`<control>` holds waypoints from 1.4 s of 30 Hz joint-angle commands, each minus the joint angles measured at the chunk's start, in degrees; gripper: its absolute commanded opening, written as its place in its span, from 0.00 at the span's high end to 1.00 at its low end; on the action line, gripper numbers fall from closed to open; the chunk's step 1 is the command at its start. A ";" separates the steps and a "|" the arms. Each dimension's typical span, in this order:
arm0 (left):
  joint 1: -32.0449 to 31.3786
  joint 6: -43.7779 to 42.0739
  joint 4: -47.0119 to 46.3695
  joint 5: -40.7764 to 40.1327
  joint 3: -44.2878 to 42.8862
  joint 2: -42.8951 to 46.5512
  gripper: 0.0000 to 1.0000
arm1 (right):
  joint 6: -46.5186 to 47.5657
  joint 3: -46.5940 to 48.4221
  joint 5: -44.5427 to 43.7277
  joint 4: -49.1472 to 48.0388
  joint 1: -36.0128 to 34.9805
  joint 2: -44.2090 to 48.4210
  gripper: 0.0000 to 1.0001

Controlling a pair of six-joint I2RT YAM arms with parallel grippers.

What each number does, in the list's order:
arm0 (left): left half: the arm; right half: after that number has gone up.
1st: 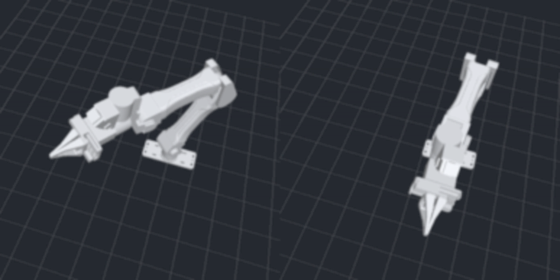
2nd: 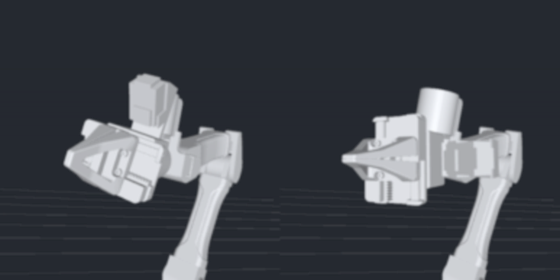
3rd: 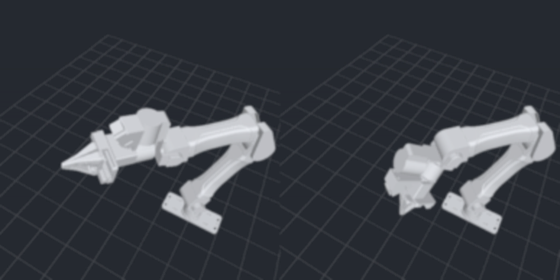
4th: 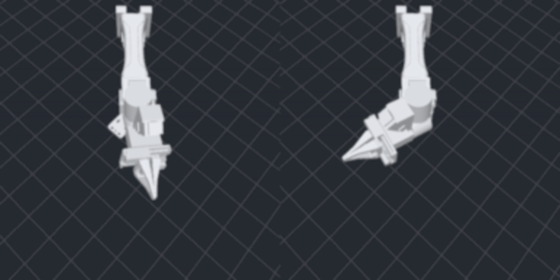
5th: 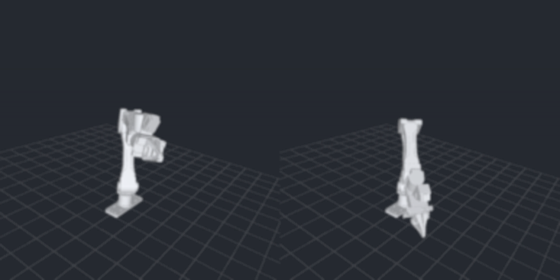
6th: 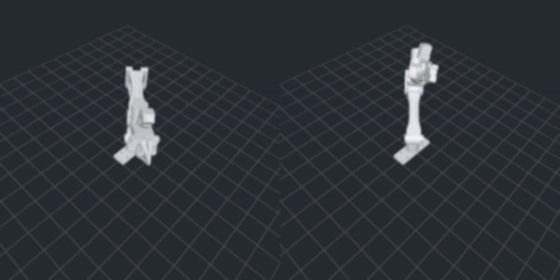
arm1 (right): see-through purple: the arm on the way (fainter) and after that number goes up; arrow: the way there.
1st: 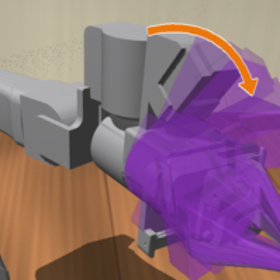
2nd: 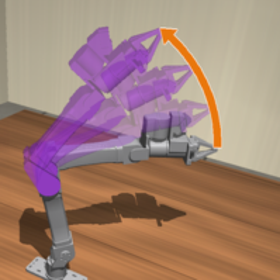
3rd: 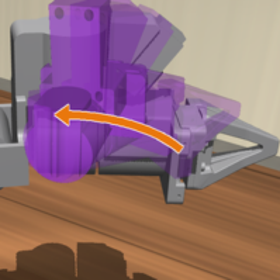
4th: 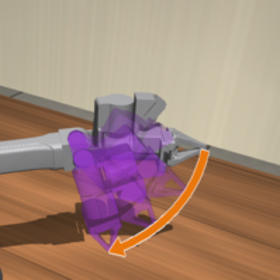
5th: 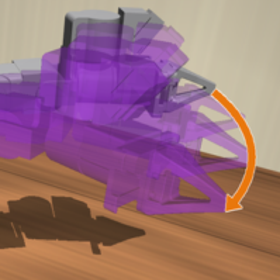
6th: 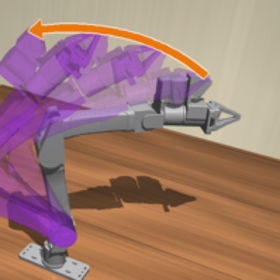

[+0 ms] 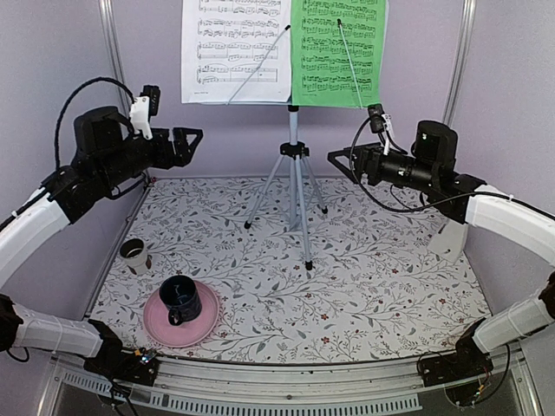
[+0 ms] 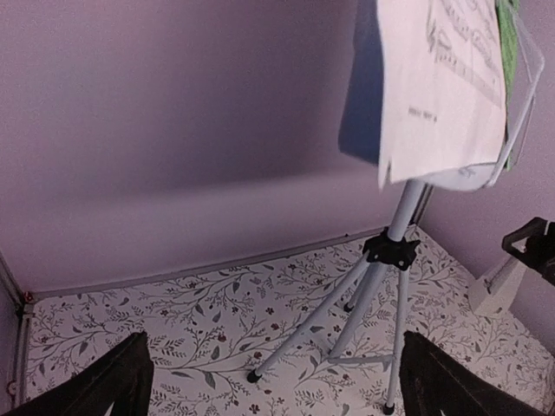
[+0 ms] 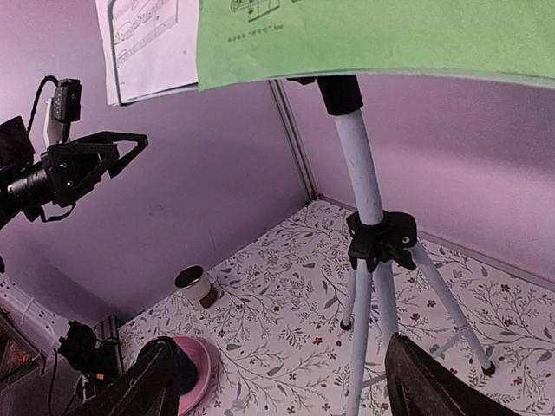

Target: Set up the instrument practice props

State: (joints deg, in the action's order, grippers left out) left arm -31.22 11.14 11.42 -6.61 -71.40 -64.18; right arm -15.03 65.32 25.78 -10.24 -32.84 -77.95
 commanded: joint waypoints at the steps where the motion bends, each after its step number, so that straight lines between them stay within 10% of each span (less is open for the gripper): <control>1: 0.32 4.07 -2.17 5.96 5.44 0.18 0.01 | 1.16 -2.84 -9.95 8.70 3.80 5.49 0.15; 14: -1.37 3.55 -13.53 8.44 13.08 -2.74 0.01 | -8.62 -4.95 -51.13 27.24 17.90 13.47 0.01; 21: -1.25 3.21 -15.44 8.19 15.65 -1.83 0.01 | -5.92 -3.26 -46.79 33.73 29.76 7.42 0.01; 42: -0.25 2.84 -17.62 8.64 18.05 -0.48 0.01 | -8.13 -7.18 -53.46 29.83 35.89 -4.95 0.01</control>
State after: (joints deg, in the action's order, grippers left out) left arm -31.86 14.61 -4.51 1.32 -54.13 -65.45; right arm -22.52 59.07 -26.70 22.57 2.87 -81.21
